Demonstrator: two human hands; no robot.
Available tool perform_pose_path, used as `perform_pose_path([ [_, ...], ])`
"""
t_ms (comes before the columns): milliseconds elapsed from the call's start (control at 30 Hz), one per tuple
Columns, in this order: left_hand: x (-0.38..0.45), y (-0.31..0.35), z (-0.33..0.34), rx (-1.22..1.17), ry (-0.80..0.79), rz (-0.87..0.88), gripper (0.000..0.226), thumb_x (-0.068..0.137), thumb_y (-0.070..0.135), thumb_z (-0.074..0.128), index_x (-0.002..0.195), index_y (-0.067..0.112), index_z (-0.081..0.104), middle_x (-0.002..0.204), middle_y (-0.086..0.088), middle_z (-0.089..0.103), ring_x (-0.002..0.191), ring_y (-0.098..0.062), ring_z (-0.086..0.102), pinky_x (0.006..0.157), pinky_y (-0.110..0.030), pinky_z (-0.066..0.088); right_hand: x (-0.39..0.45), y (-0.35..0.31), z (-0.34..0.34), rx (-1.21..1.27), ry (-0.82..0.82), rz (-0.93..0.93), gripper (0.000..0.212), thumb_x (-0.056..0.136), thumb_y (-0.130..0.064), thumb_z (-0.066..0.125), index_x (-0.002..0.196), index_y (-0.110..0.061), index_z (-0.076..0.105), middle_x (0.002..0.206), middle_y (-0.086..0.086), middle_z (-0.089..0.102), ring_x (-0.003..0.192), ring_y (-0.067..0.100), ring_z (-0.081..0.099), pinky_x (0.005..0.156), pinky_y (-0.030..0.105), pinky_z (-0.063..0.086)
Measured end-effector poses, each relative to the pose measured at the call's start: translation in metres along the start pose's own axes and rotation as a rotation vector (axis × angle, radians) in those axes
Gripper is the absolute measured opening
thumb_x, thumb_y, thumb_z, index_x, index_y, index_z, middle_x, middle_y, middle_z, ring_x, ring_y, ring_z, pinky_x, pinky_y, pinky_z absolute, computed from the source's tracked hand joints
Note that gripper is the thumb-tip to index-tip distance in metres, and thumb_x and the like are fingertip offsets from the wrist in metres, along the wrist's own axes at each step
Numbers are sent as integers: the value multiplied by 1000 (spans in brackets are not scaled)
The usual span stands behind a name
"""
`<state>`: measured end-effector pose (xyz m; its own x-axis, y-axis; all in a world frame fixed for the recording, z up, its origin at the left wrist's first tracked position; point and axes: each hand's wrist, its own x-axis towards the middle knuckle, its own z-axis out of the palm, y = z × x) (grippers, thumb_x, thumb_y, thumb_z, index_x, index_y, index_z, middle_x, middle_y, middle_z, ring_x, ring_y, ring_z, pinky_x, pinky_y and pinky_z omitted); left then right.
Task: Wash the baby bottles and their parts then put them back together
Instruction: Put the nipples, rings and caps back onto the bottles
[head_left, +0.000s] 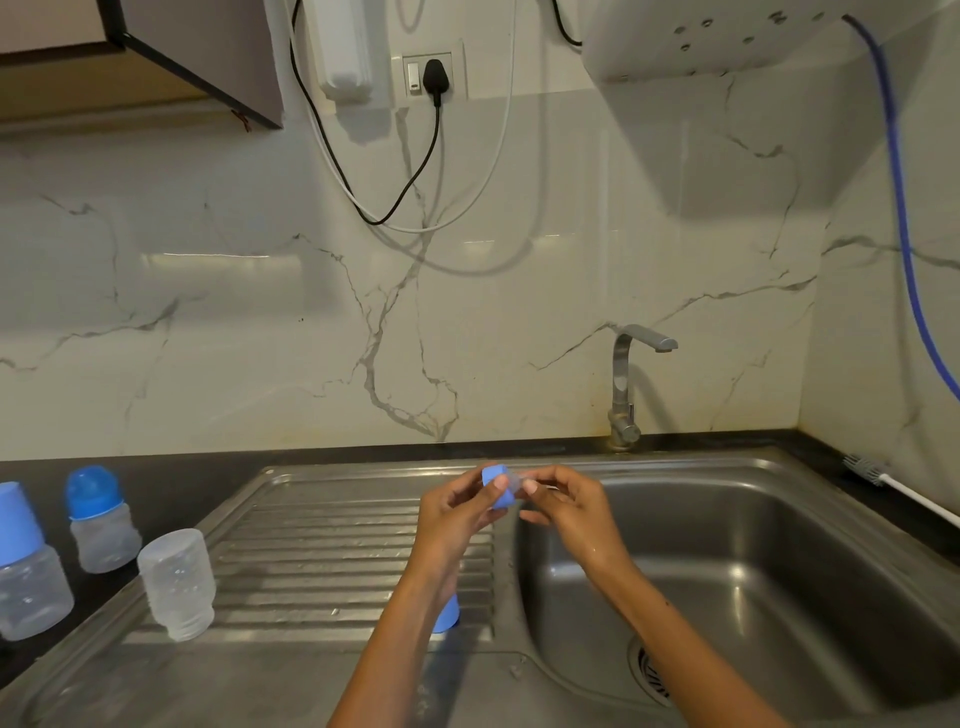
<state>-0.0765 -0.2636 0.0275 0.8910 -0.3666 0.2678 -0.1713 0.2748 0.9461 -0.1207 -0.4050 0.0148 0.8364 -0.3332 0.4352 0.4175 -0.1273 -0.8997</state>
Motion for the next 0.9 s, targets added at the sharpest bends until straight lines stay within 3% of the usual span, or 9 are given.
perform_pose_path([
  [133, 1, -1, -3, -12, -16, -64, 29, 88, 22, 64, 110, 5, 70, 100, -9, 74, 98, -23, 69, 83, -26, 56, -1, -3, -7, -12, -135, -32, 23, 86, -7, 68, 109, -11, 67, 106, 2, 72, 99, 13, 68, 83, 25, 55],
  [233, -1, -1, -3, 35, -66, -72, 32, 90, 30, 59, 109, 7, 71, 101, -7, 74, 96, -19, 70, 80, -25, 56, -1, -4, -8, -111, -133, -109, 30, 82, 0, 70, 112, -7, 68, 109, 4, 71, 102, 12, 67, 90, 25, 54],
  [333, -2, 0, -2, 63, -58, -96, 34, 89, 36, 59, 104, 9, 73, 96, -8, 74, 88, -17, 69, 75, -25, 54, -2, -4, -8, -162, -84, -194, 23, 82, 0, 70, 105, -2, 71, 102, 7, 72, 97, 12, 68, 88, 24, 54],
  [533, -3, 2, -3, 72, -104, -120, 36, 85, 40, 58, 99, 11, 75, 95, -10, 74, 82, -14, 67, 74, -24, 52, 0, -7, -13, -313, -90, -227, 13, 84, -6, 70, 95, -8, 74, 91, 4, 74, 87, 9, 70, 82, 23, 55],
  [667, -3, 3, -5, 37, -131, -129, 37, 87, 36, 58, 102, 7, 74, 98, -10, 74, 83, -13, 67, 76, -25, 52, 2, -11, -16, -212, -102, -148, 9, 85, -7, 69, 88, -14, 73, 87, 9, 74, 86, 20, 70, 82, 31, 57],
  [767, -3, 2, -4, 15, -114, -99, 38, 83, 35, 60, 104, 7, 73, 101, -10, 73, 91, -17, 69, 85, -31, 51, -1, -12, -13, -135, -86, -118, 12, 84, -6, 69, 86, -17, 72, 86, 8, 74, 85, 22, 71, 80, 27, 57],
  [900, -3, -2, -5, 42, -35, -9, 32, 82, 29, 65, 109, 10, 71, 101, -7, 74, 100, -21, 68, 82, -26, 54, -6, -8, -3, -125, -26, -135, 17, 80, -2, 72, 97, -4, 73, 92, 8, 74, 87, 13, 71, 80, 20, 55],
])
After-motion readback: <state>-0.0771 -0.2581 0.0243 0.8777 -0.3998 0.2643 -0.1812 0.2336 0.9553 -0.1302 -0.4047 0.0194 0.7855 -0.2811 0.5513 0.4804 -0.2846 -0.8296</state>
